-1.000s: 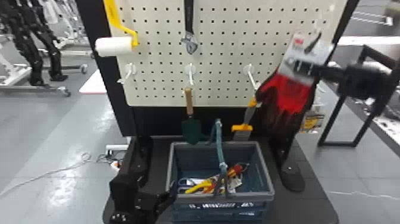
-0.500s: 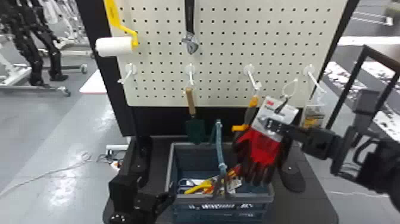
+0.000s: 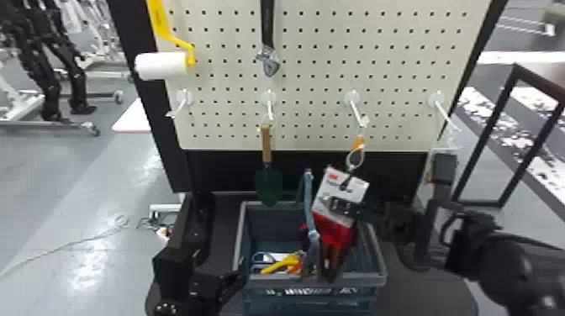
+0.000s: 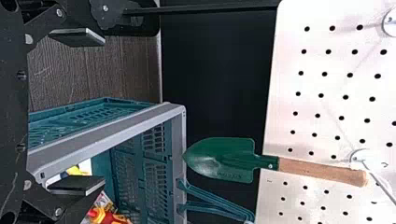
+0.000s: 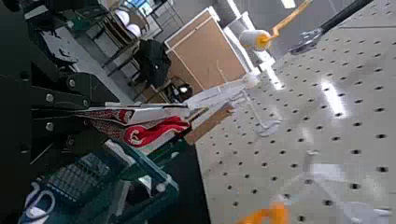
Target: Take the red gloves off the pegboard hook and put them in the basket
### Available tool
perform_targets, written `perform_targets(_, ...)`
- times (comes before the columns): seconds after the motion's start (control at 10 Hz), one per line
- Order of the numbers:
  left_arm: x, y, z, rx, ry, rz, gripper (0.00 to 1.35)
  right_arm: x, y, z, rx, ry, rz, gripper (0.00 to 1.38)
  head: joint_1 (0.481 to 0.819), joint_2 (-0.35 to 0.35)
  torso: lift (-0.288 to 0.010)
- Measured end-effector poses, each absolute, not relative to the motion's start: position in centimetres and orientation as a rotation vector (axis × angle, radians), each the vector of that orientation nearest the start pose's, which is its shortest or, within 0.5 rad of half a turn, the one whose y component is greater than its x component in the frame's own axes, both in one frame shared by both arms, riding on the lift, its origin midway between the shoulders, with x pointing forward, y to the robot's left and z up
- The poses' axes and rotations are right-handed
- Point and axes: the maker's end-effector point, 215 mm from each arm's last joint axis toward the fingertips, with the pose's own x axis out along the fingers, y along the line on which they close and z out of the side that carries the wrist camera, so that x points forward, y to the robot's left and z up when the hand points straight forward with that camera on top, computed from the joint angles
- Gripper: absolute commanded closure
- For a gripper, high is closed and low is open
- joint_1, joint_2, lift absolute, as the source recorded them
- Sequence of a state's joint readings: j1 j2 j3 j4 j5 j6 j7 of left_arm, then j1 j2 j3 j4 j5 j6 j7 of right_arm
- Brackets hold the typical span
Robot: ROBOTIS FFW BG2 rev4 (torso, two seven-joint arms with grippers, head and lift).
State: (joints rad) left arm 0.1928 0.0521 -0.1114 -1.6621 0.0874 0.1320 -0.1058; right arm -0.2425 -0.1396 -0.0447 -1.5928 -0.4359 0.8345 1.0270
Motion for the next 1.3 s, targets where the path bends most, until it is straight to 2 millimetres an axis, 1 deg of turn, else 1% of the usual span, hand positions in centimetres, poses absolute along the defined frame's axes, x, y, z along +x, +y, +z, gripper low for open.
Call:
perform_targets(0.1,51.8,15.2,-43.9,-0.057,0.237,-0.221,0.24,52.5,-6.5,-31.2,0.553,0.398,1.142,0.70,0.549,0.000,-0.100)
perform_targets(0.2,51.8,15.3,-43.9,-0.057,0.237,-0.220,0.24,52.6,-6.2,-32.6,0.553,0.421,1.145,0.16,0.549,0.000,-0.100)
perform_targets(0.3,51.7,15.4,-43.9,-0.057,0.237,-0.218,0.24,52.8,-6.2,-33.4,0.554,0.430,1.136,0.05,0.549,0.000,-0.100)
perform_targets(0.4,51.7,15.4,-44.0,-0.058,0.238,-0.218,0.24,52.9,-6.3,-33.6,0.556,0.429,1.130,0.16,0.549,0.000,-0.100)
perform_targets(0.6,51.7,15.4,-44.0,-0.058,0.237,-0.218,0.24,53.0,-6.6,-33.5,0.563,0.421,1.125,0.24,0.549,0.000,-0.100)
perform_targets(1.3,51.7,15.3,-44.0,-0.058,0.237,-0.221,0.24,53.0,-6.9,-33.2,0.573,0.405,1.124,0.24,0.549,0.000,-0.100)
